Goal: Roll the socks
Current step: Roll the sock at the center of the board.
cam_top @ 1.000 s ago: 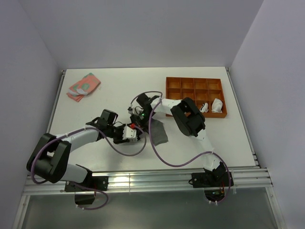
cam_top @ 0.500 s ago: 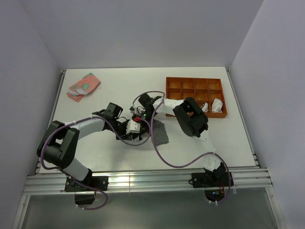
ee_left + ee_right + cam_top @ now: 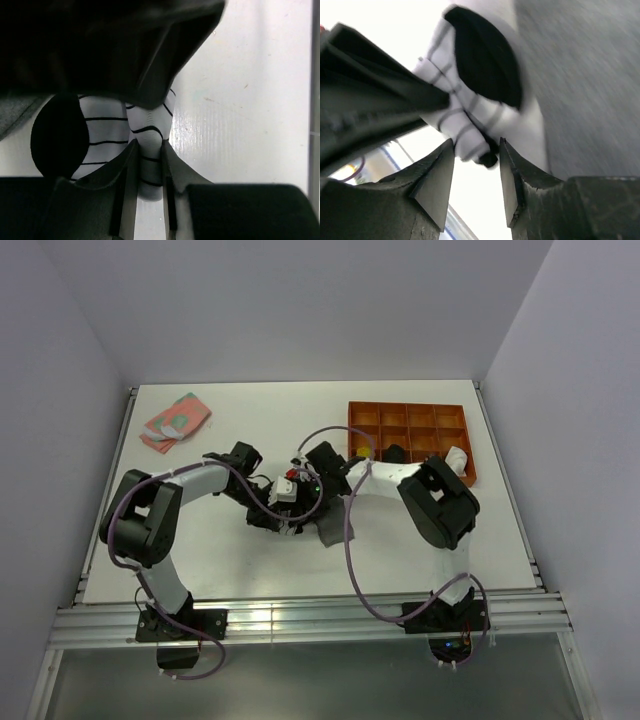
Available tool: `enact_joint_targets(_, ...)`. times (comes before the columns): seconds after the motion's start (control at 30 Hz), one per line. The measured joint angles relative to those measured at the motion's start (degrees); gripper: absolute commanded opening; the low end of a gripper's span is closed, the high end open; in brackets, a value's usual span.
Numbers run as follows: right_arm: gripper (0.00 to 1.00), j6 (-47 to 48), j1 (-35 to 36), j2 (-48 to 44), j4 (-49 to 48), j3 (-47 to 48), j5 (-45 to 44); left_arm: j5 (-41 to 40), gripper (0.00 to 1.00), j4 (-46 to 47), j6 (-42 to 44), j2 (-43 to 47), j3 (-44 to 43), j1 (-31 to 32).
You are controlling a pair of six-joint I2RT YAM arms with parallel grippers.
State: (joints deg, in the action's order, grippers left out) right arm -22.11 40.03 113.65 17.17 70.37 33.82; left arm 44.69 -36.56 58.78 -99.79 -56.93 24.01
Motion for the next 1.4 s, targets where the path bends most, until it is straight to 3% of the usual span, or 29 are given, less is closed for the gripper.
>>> enact_joint_targets(0.43,0.48,-4.0,0.2,-20.8,-17.7,-26.0,-19.4,5.0,0.0,-17.6,0.0,-9.4,-8.2,-3.7)
enact_joint_targets(0.57,0.48,-2.4,4.5,-27.1,-21.6,-30.6,-26.7,5.9,0.0,-21.2,-0.2,-11.8,-9.6,-3.7)
enact_joint_targets(0.8,0.48,2.4,14.7,-28.5,-25.6,-30.7,-34.0,6.9,0.0,-26.6,-0.1,-15.9,-13.1,-3.8)
enact_joint_targets(0.97,0.48,7.2,21.5,-24.2,-26.9,-29.0,-37.7,7.9,0.0,-30.5,0.3,-19.0,-15.2,-4.1)
enact_joint_targets(1.4,0.51,15.6,28.7,-18.4,-27.6,-23.1,-42.1,8.0,0.0,-36.3,-0.6,-22.9,-16.1,-4.3)
